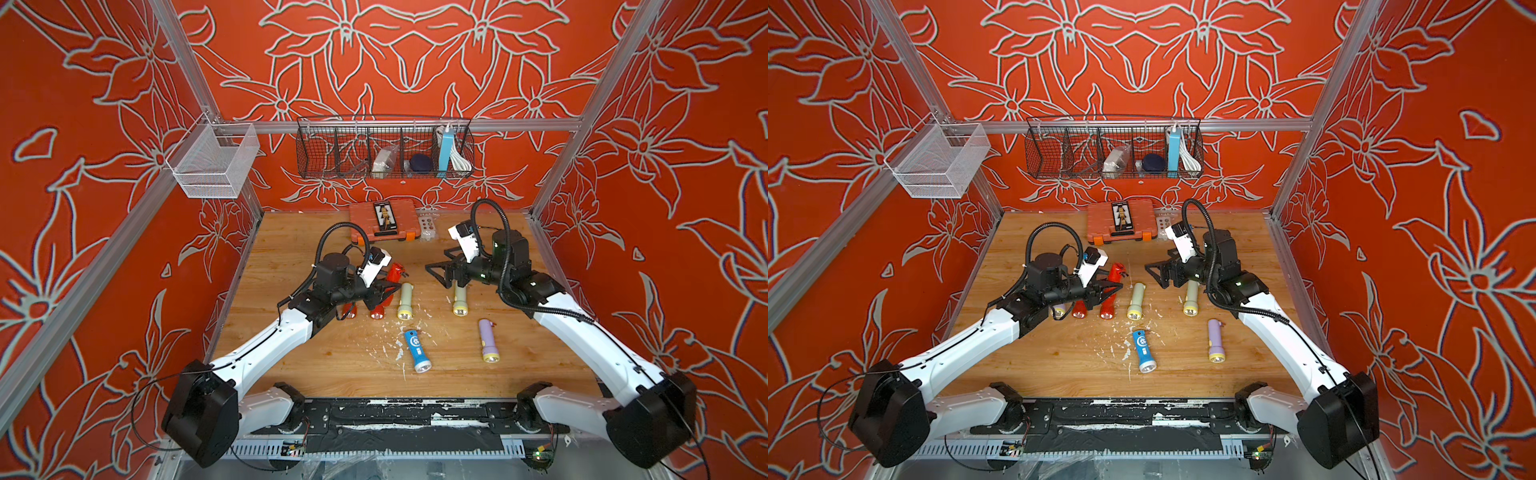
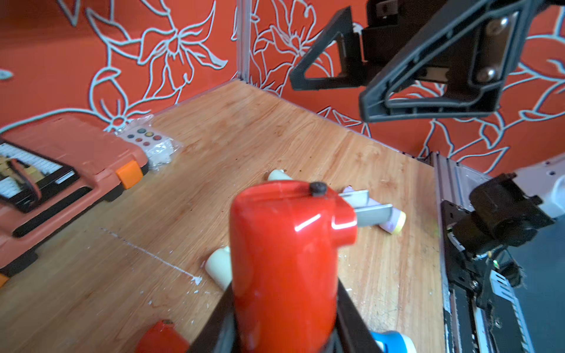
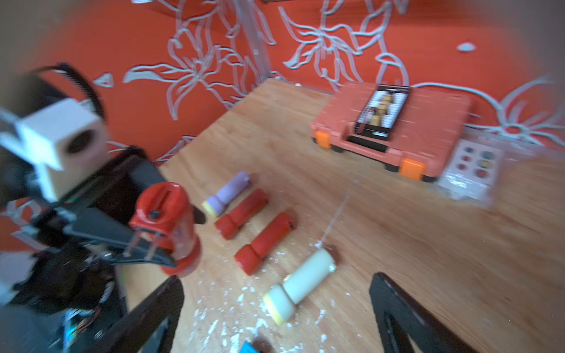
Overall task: Close the plug at the bottom of the flashlight
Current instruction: Pick up the flashlight from the center of the board, then close the plug of the flashlight.
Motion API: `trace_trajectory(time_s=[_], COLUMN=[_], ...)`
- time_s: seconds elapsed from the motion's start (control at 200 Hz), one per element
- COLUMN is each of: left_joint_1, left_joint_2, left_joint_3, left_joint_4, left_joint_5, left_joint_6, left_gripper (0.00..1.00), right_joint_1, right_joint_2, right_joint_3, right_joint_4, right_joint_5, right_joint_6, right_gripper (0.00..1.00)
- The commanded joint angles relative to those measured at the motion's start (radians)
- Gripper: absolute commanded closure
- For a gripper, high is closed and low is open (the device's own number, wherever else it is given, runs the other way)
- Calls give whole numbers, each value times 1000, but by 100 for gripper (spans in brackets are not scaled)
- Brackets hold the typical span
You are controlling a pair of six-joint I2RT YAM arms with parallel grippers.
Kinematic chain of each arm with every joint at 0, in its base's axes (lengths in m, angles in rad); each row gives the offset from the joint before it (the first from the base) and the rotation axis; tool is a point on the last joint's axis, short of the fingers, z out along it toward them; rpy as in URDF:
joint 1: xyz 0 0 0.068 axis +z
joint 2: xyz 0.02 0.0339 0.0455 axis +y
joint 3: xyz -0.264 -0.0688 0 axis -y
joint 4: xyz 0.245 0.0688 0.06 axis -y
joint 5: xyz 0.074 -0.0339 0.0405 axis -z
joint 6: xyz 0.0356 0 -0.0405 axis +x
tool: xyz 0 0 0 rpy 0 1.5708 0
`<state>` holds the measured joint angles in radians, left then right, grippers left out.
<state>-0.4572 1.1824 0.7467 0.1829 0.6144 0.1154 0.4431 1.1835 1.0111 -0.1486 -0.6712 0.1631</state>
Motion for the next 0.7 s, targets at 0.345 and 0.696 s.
trace_trajectory(time_s=[0.345,0.696], left_joint_1=[5,4], left_joint_2=[-132,-124], left_joint_3=[-34,-86], left_joint_4=[64,191], left_joint_5=[265,339], left_joint_6=[81,24], left_gripper=[100,100], right_joint_1=[-3,48], right_joint_2=[112,227], right_joint_3=[192,251], right_joint_4=[21,8], right_joint_5=[-656,-738], right_joint_6=[-75,-66], right_gripper=[11,22])
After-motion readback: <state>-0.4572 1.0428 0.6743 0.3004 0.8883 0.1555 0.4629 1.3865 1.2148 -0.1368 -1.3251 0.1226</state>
